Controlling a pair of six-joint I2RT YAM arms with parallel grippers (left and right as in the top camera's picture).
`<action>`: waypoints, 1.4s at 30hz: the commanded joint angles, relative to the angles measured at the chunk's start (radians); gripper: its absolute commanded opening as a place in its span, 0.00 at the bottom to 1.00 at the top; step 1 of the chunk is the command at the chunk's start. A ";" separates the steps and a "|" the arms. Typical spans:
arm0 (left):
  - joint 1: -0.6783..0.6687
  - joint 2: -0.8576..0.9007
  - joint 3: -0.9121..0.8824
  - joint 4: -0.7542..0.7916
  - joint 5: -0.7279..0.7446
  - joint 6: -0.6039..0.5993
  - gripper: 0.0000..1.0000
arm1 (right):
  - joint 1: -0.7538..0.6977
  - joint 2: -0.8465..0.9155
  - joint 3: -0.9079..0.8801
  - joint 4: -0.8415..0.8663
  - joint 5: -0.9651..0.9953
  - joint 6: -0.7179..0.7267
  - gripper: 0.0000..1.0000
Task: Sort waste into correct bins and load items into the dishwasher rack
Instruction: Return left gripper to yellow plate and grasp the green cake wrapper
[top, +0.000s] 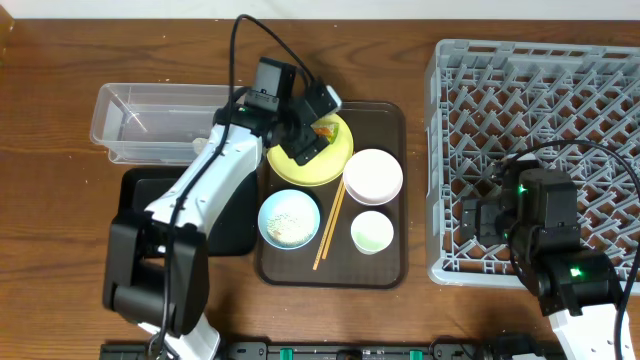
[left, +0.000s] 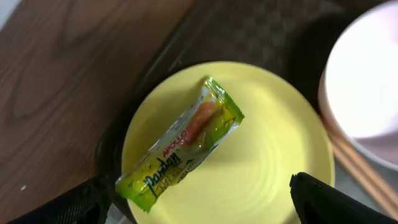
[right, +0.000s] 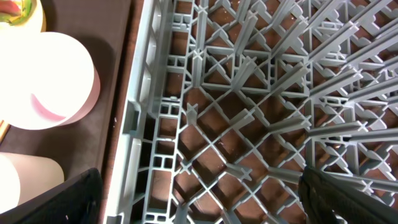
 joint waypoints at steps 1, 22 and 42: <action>-0.003 0.061 0.009 0.016 0.008 0.114 0.93 | -0.010 -0.004 0.023 -0.002 0.006 0.013 0.99; -0.002 0.235 0.009 0.133 0.008 0.148 0.87 | -0.011 -0.004 0.023 -0.002 0.006 0.013 0.99; -0.002 0.217 0.009 0.092 0.008 0.142 0.06 | -0.010 -0.004 0.023 -0.012 0.006 0.013 0.99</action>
